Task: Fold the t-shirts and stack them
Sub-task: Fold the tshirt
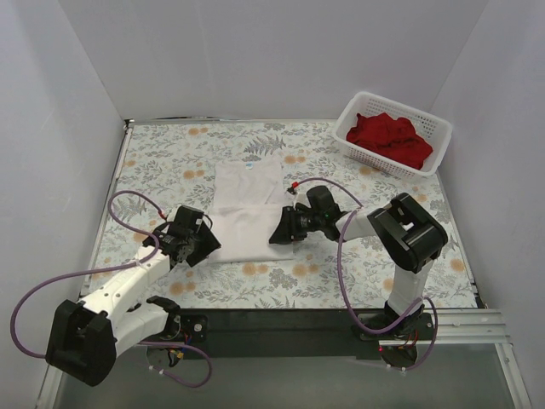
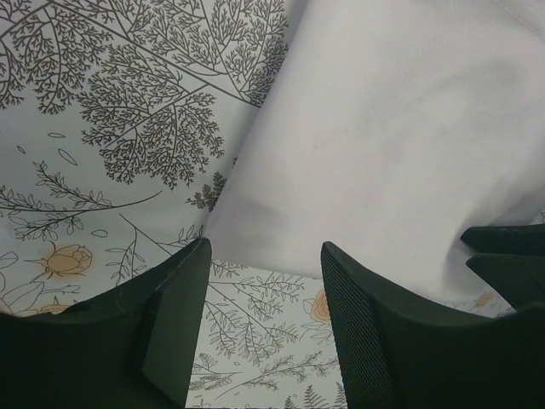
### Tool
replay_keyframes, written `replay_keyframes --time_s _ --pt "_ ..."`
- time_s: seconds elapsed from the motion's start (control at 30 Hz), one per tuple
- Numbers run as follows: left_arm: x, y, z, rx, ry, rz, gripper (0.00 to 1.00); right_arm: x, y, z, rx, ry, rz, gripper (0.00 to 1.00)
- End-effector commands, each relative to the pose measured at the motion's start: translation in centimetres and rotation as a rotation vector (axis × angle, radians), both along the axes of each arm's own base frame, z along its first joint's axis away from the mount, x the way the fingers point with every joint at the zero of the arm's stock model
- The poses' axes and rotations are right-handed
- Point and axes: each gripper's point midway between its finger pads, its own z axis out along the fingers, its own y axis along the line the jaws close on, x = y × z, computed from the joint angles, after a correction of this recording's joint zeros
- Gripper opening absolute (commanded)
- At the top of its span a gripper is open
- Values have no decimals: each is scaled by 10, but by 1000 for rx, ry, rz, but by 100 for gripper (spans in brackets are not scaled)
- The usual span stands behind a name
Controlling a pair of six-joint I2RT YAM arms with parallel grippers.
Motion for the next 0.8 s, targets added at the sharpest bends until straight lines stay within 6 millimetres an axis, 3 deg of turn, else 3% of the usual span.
replay_keyframes --time_s 0.0,0.2,0.5,0.77 --pt "0 2 11 2 -12 14 53 -9 -39 -46 -178 47 -46 44" --pt "-3 3 8 24 15 -7 53 -8 -44 -45 -212 24 -21 43" --pt "-6 -3 -7 44 101 -66 49 9 -46 -15 -238 -80 -36 43" --pt "-4 -12 -11 40 143 -118 43 9 -47 -16 -251 -85 -37 43"
